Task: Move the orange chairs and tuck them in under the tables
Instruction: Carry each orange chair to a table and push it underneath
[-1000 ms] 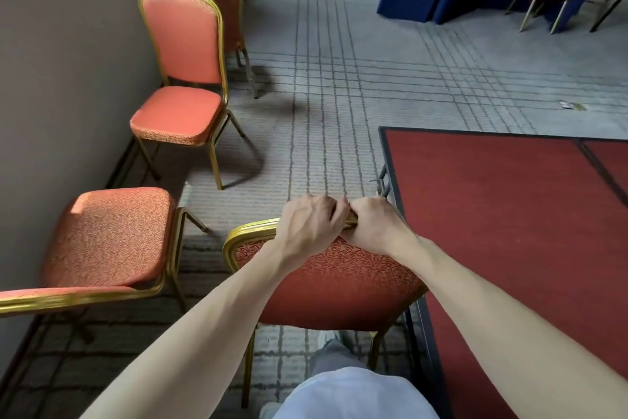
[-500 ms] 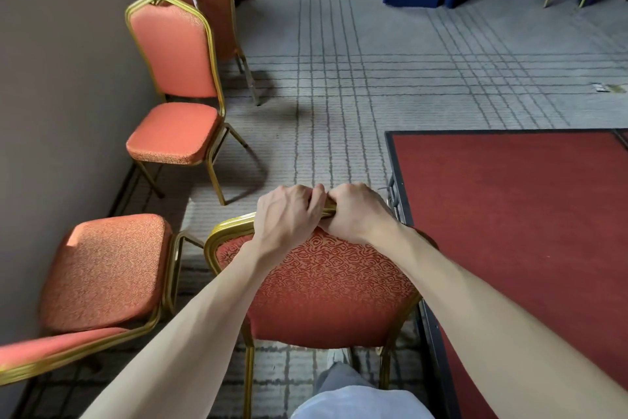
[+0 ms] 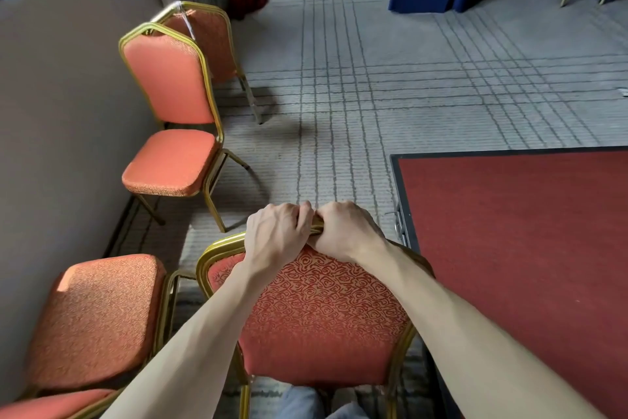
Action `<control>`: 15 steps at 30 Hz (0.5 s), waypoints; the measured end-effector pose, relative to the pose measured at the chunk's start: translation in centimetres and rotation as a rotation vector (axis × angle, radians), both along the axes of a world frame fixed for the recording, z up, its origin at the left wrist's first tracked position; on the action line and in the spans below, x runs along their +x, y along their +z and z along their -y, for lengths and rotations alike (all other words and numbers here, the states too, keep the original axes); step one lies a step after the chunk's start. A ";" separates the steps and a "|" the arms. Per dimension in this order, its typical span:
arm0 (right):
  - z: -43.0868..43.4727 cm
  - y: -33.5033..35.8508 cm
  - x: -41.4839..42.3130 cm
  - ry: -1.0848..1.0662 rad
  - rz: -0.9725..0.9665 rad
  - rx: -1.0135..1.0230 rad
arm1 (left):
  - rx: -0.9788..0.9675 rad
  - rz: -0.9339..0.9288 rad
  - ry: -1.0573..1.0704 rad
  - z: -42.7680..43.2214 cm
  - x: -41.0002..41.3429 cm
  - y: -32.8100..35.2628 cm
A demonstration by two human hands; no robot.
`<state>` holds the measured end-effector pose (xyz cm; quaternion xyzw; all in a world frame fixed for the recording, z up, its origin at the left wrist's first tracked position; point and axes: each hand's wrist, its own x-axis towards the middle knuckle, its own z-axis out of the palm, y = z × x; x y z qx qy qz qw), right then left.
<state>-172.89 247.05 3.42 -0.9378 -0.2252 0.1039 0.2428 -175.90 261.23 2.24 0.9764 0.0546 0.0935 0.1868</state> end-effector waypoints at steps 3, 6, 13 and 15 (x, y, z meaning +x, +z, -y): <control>-0.2 -0.4 3.4 -0.007 -0.027 -0.008 | -0.005 -0.020 0.005 0.0 3.4 0.0; -0.6 -0.6 7.6 -0.014 -0.046 -0.032 | -0.003 -0.066 -0.012 -0.4 7.9 -0.4; -2.3 -0.5 17.0 -0.015 -0.091 -0.121 | -0.039 -0.130 -0.126 -2.2 18.1 -0.9; -2.9 0.5 19.4 -0.009 -0.082 -0.128 | -0.037 -0.125 -0.140 -2.9 20.7 -0.1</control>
